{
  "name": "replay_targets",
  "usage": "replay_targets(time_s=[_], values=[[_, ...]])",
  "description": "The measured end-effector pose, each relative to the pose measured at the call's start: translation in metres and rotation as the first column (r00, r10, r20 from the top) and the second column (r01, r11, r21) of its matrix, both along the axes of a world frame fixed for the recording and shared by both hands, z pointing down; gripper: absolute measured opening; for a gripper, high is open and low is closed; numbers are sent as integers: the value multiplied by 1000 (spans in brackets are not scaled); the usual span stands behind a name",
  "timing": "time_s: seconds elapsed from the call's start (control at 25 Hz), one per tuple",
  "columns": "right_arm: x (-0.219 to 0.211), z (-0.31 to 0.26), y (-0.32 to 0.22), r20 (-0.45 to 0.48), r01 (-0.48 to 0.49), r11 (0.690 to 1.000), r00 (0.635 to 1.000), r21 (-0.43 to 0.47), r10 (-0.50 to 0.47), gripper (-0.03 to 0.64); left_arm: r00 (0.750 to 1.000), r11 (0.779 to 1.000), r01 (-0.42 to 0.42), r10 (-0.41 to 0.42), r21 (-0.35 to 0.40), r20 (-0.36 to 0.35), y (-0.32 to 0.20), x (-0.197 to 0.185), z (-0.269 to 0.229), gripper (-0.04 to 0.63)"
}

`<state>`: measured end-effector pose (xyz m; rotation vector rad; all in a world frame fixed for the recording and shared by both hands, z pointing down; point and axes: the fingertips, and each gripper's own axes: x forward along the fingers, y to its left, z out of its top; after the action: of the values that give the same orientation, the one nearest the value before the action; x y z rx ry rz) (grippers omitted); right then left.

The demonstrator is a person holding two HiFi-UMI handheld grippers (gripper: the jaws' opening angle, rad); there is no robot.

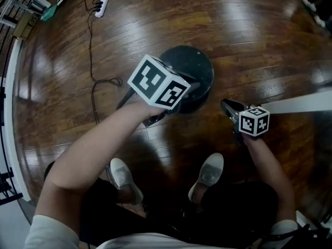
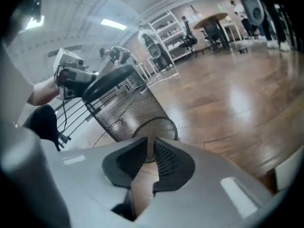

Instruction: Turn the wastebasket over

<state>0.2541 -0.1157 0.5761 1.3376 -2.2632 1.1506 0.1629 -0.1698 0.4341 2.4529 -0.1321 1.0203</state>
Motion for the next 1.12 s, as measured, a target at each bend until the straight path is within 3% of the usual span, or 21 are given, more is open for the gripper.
replay_targets(time_s=[0.16,0.32,0.44,0.64,0.84,0.96,1.12], values=[[8,-80,2,-118,100,989,989,110,-87,74,991,993,29,-14,117,-131,2,-14,-34,0],[0,-182,9,-192,173,957,973,232,-129,119,969,969,67,-6,238,-247,13,-56,-101,0],[-19,-262,25,-254,231,921,955,315,-153,127,940,955,88,14,282,-340,31,-94,-164,0],[-62,-357,77,-345,345,845,915,409,-207,137,910,916,155,13,369,-415,67,-155,-239,2],[-96,-392,150,-420,432,786,874,442,-244,143,860,877,281,-50,390,-508,122,-188,-287,2],[-103,-392,189,-469,463,771,849,438,-244,164,862,865,277,-31,419,-506,160,-196,-297,2],[-105,-389,218,-460,450,771,857,451,-231,166,876,863,241,4,444,-482,206,-211,-300,2]])
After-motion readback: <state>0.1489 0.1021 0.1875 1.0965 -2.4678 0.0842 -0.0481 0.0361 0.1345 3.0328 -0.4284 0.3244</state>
